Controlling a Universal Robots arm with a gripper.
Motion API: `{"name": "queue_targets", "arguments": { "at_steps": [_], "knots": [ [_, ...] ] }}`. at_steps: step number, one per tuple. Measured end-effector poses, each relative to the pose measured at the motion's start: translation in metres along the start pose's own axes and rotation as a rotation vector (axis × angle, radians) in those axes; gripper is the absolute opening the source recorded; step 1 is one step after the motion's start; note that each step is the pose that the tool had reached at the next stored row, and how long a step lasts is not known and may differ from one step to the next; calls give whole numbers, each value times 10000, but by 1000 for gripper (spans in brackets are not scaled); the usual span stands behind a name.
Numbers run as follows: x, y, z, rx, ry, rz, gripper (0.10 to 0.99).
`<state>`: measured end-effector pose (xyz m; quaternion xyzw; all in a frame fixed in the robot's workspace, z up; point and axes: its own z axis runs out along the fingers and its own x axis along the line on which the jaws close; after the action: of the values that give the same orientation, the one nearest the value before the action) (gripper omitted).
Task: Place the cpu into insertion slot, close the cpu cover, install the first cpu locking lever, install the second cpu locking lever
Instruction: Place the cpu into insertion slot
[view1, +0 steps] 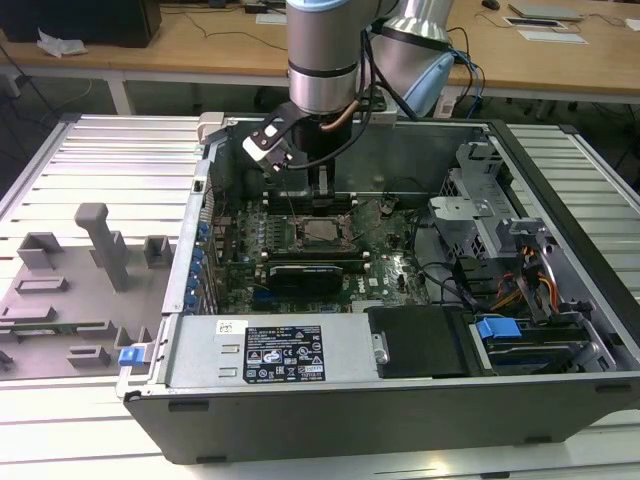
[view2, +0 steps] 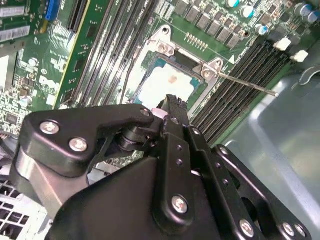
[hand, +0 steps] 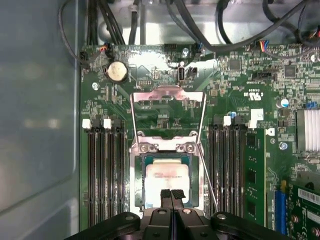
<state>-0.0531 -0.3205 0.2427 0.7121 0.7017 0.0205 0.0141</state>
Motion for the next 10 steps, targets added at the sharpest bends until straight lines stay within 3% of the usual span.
{"name": "queue_targets", "arguments": {
  "at_steps": [1,3,5,10],
  "knots": [
    [0,4,1,4,2,3,106],
    [0,77,5,34,0,27,106],
    [0,91,1,48,-6,28,106],
    [2,99,-152,47,-23,28,106]
  ]
}}
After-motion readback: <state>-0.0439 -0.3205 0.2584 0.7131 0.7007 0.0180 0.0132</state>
